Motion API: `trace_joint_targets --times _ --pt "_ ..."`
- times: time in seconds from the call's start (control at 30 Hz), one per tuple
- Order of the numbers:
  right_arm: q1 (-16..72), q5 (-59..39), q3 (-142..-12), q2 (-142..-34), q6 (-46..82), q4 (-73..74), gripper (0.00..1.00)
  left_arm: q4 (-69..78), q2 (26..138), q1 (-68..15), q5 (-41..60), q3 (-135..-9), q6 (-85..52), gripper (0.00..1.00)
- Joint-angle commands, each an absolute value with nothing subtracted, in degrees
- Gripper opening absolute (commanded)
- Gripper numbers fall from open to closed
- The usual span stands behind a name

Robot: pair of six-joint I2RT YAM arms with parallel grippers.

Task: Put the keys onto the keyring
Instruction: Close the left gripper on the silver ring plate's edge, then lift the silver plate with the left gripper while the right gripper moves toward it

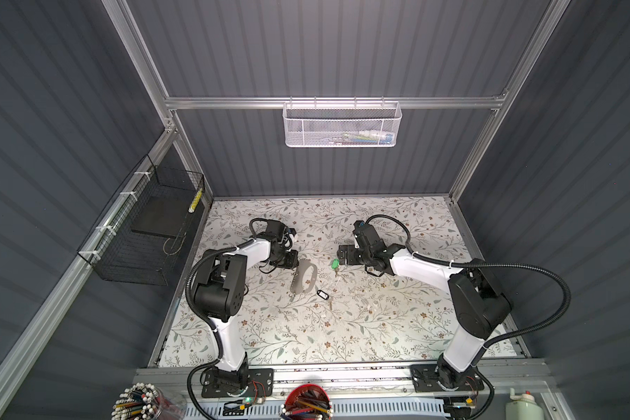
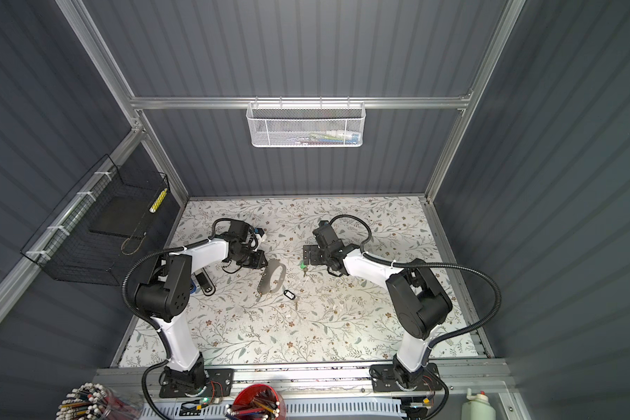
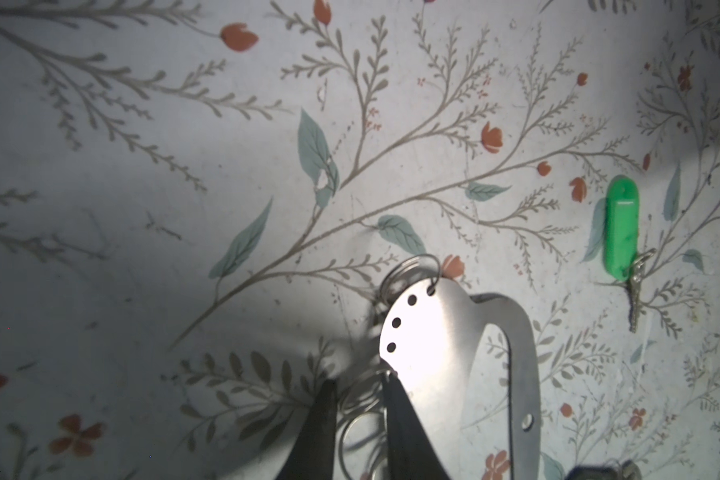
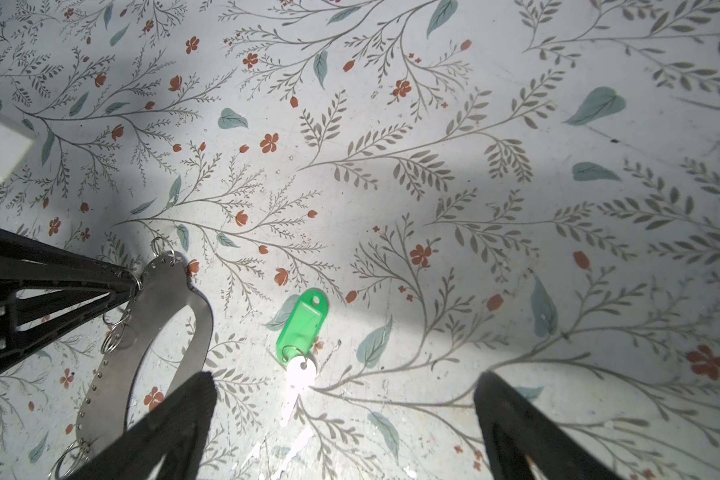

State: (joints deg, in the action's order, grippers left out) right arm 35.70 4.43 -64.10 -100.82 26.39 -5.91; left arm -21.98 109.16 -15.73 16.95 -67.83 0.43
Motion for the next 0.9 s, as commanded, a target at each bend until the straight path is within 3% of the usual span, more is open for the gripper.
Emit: trace_joint_targets --times 0.0,0.57,0.87 --pt "35.4 4.3 -65.6 -101.9 26.4 -7.1 0.99 -21.8 109.6 -16.0 18.5 -66.5 0.3 0.19" --pt "35.4 4.4 -65.8 -101.8 26.5 -7.5 0.99 -20.7 106.4 -16.0 23.1 -65.2 -0.1 0.01" --pt "35.6 8.1 -57.7 -93.5 26.1 0.3 0.95 -16.5 99.3 -18.5 22.7 -61.9 0.9 0.00"
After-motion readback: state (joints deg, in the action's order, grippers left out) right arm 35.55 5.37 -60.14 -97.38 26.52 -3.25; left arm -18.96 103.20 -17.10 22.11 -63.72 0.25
